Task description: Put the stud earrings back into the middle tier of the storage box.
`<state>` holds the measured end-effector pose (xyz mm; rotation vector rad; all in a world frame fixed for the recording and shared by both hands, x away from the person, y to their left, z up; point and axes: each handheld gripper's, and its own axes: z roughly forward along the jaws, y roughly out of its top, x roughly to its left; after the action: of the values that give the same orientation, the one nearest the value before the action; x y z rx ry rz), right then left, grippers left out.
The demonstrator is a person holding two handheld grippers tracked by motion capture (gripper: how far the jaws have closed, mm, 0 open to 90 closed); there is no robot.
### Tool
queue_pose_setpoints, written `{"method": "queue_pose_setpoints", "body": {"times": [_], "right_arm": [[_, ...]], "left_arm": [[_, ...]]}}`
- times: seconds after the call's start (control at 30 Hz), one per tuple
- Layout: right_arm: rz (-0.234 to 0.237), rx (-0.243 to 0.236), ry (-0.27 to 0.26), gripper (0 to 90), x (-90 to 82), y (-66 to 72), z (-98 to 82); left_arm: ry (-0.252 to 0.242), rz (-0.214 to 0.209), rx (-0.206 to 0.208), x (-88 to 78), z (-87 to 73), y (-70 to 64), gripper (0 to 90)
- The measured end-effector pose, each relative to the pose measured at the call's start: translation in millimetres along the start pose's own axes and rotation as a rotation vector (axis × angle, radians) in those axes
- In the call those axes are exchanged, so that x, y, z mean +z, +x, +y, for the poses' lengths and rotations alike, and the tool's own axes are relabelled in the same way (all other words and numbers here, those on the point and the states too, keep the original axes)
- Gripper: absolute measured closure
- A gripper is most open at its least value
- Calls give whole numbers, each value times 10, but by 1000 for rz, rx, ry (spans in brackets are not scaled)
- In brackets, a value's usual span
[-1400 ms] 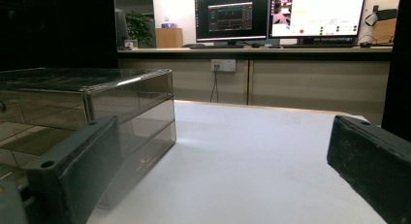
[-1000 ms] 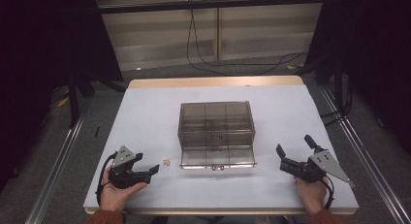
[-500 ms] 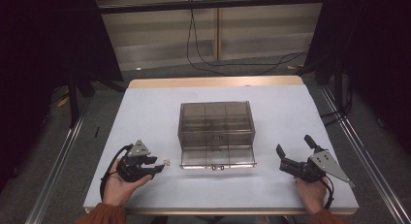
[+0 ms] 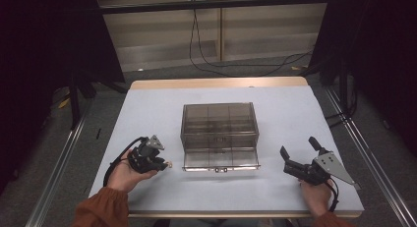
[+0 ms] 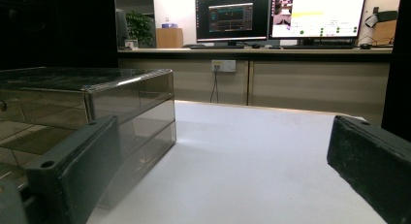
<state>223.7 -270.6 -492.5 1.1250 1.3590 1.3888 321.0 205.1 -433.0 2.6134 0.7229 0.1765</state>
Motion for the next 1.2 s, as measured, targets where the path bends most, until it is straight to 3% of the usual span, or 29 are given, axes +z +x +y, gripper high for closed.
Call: {"method": "queue_pose_setpoints", "body": {"times": [0.2,0.57,0.73,0.97,1.2], "right_arm": [[0,1,0,0,0,0,0],[-1,1,1,0,2,1,1],[-1,0,1,0,2,2,1],[-1,1,1,0,2,1,0],[-1,2,1,0,2,0,1]], "left_arm": [[55,-28,16,82,66,86,757],[119,-44,43,173,133,102,759],[131,-51,43,208,164,123,814],[151,-57,41,240,181,146,825],[116,-53,2,237,137,156,859]]}}
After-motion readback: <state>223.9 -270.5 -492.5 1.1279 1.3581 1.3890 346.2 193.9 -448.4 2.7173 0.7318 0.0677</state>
